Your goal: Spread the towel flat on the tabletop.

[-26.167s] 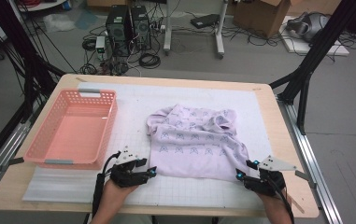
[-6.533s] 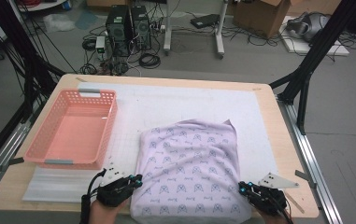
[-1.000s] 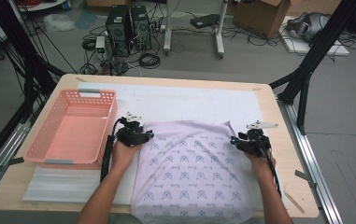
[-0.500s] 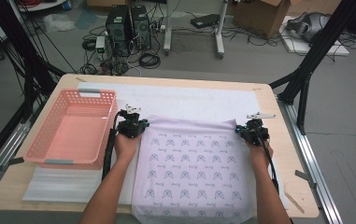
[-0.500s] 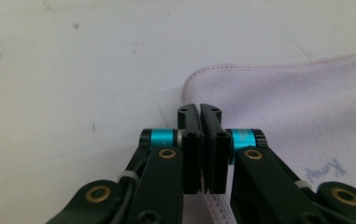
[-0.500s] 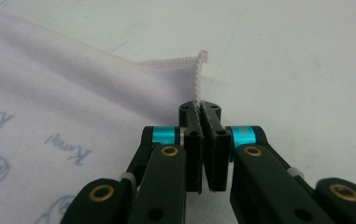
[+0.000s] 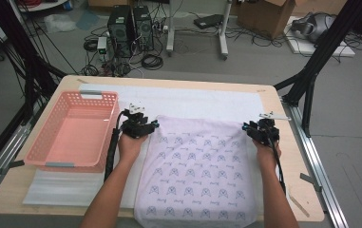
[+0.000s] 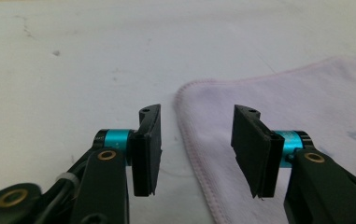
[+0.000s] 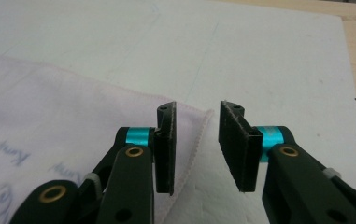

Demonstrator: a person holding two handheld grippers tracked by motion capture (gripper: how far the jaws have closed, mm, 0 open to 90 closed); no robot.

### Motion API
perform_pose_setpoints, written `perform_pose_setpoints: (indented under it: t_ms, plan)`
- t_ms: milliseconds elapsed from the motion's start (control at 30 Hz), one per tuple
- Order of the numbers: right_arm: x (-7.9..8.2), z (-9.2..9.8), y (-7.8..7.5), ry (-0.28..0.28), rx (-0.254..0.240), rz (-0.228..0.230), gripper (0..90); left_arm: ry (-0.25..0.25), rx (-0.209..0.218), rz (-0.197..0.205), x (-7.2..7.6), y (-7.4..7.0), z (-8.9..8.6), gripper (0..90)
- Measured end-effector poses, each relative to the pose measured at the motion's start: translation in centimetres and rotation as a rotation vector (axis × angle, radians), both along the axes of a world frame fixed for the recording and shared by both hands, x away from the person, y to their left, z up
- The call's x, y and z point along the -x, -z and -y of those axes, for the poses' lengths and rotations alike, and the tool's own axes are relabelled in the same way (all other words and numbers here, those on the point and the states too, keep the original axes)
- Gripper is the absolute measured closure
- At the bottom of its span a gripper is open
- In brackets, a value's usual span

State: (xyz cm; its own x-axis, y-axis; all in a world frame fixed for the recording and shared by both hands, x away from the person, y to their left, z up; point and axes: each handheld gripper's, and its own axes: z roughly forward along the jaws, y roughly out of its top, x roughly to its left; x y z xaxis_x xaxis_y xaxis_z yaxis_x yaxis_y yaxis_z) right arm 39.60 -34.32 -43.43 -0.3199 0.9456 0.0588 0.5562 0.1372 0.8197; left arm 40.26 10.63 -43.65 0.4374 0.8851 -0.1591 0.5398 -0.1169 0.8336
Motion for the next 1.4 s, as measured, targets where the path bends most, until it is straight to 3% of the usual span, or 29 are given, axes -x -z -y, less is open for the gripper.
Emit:
perform_pose_setpoints:
  t_ms: [100, 233, 300, 333, 367, 400, 433, 533, 600, 667, 733, 833, 867, 900, 933, 967, 1100, 1167, 1267, 1333, 1400]
  plan:
    - [0.6, 0.3, -0.2, -0.042, 0.006, -0.031, 63.4, 0.027, -0.041, -0.052, 0.3, 0.3, 0.2, 51.0]
    - [1.6, 1.0, 0.0, -0.072, 0.011, -0.076, 62.4, 0.059, -0.067, -0.12, 0.2, 0.9, 0.9, 58.9]
    - [2.1, 1.3, 0.1, -0.078, 0.012, -0.086, 62.1, 0.06, -0.154, -0.073, 0.5, 0.9, 1.6, 69.7]
    - [2.3, 1.4, 0.2, -0.079, 0.009, -0.087, 61.9, 0.051, -0.136, -0.089, 0.5, 0.8, 1.7, 82.1]
    - [2.4, 1.5, 0.3, -0.082, 0.011, -0.089, 61.3, 0.003, -0.15, -0.091, 0.5, 0.7, 2.0, 86.8]
    - [2.7, 1.5, 0.4, -0.082, 0.007, -0.093, 61.2, -0.038, -0.181, -0.067, 0.6, 0.6, 2.0, 87.2]
    - [2.9, 1.5, 0.5, -0.086, 0.008, -0.089, 61.2, -0.075, -0.179, -0.064, 0.5, 0.6, 1.7, 87.4]
    - [3.6, 1.3, 0.5, -0.105, 0.02, -0.091, 61.2, -0.145, -0.123, -0.049, 0.5, 0.5, 0.4, 87.3]
    - [3.8, 1.1, 0.5, -0.118, 0.021, -0.093, 61.2, -0.149, -0.088, -0.046, 0.8, 0.7, 0.0, 84.6]
    - [3.9, 0.7, 0.6, -0.157, -0.001, -0.103, 60.0, -0.145, -0.05, -0.02, 1.2, 0.8, -0.3, 67.9]
    - [3.9, 0.0, 0.8, -0.21, 0.001, -0.107, 59.1, -0.113, 0.003, -0.029, 1.7, 1.0, -0.6, 57.8]
    - [3.7, -0.9, 1.3, -0.247, 0.017, -0.134, 60.2, -0.047, 0.014, -0.018, 2.4, 1.2, -0.5, 52.1]
    - [3.7, -1.0, 1.3, -0.245, 0.034, -0.124, 66.3, -0.03, 0.009, -0.022, 2.6, 1.2, -0.4, 51.2]
    - [3.7, -1.0, 1.3, -0.244, 0.059, -0.118, 81.2, -0.019, 0.007, -0.029, 2.8, 1.2, -0.4, 49.7]
    - [3.6, -0.9, 1.2, -0.268, 0.051, -0.129, 87.4, -0.016, 0.014, -0.034, 3.0, 1.2, -0.4, 47.8]
    - [3.4, -0.8, 1.2, -0.268, 0.046, -0.133, 87.9, -0.013, 0.015, -0.036, 3.1, 1.1, -0.4, 47.1]
    - [2.4, -1.1, 1.0, -0.186, 0.107, -0.101, 88.5, 0.022, -0.022, -0.054, 3.7, 0.7, -0.4, 46.0]
    - [1.9, -0.9, 1.2, -0.137, 0.112, -0.083, 88.5, 0.03, -0.025, -0.051, 4.0, 0.5, -0.4, 46.0]
    - [1.7, -0.7, 1.4, -0.102, 0.069, -0.084, 88.1, 0.034, -0.03, -0.062, 4.3, 0.8, -0.6, 45.7]
    - [1.9, -0.7, 1.2, -0.105, 0.058, -0.086, 80.0, 0.037, -0.028, -0.083, 4.5, 1.4, -0.7, 45.4]
    - [2.4, -0.4, 0.7, -0.096, 0.048, -0.064, 66.3, 0.042, -0.03, -0.07, 4.7, 1.5, -0.5, 44.5]
